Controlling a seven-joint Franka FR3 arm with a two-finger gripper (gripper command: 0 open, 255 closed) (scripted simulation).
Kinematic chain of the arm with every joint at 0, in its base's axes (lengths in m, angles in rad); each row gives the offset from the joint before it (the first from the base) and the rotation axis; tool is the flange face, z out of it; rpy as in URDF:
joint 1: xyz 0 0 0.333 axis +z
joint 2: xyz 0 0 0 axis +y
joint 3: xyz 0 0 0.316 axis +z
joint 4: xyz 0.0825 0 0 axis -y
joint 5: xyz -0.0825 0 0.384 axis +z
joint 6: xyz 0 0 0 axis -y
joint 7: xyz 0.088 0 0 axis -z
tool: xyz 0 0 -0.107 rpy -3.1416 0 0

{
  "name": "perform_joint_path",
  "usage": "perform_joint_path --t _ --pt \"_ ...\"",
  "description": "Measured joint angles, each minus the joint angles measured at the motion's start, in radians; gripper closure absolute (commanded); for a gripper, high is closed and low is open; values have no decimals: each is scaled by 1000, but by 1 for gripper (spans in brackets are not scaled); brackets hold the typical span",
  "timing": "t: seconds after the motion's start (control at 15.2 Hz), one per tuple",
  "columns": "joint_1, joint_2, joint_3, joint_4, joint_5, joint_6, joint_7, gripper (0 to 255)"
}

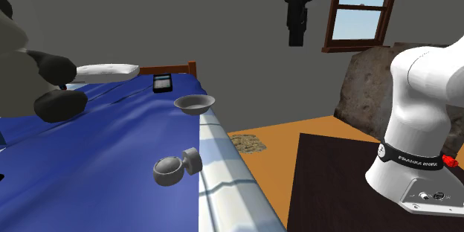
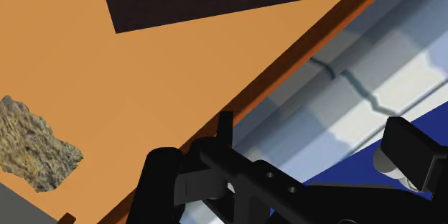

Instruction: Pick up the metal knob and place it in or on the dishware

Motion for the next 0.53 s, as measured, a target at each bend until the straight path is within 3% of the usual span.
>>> perform_joint_path --t 0.26,0.53 --pt "25 73 0 16 2 48 -40 0" --pt "71 229 5 63 11 140 -112 0"
